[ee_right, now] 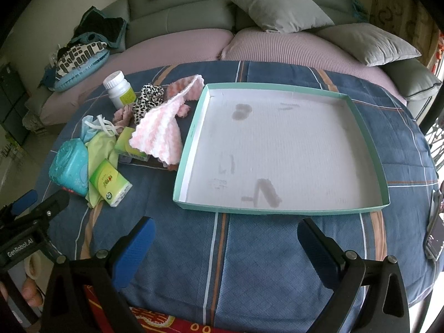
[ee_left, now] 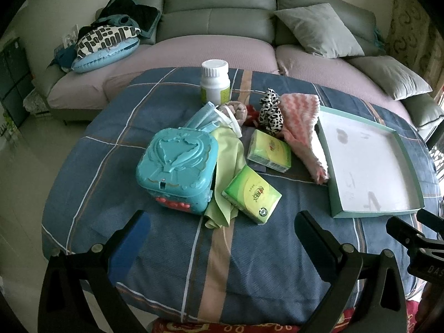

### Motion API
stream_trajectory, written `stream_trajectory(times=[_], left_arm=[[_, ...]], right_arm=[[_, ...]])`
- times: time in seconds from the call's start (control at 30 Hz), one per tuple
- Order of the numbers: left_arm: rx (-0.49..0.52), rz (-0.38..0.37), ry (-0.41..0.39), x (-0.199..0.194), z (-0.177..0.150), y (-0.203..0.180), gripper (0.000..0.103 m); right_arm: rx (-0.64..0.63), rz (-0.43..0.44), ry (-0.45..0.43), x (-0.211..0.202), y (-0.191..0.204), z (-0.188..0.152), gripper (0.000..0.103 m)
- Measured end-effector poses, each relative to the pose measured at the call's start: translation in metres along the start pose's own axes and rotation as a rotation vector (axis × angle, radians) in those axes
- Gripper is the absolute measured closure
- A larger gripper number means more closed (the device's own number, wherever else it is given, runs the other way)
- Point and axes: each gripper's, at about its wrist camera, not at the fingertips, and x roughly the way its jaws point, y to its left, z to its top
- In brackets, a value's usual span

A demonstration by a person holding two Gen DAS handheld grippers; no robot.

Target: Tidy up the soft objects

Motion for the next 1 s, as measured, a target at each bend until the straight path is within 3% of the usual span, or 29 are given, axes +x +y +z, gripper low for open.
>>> stream_trajectory(times=[1.0], left_arm=[[-0.005, -0.01, 0.006, 0.0019, -0.0019, 0.0032, 0.0]], right_arm=[[-0.006, -0.006, 0.018, 0.0027, 0.001, -0.0001, 0.0]])
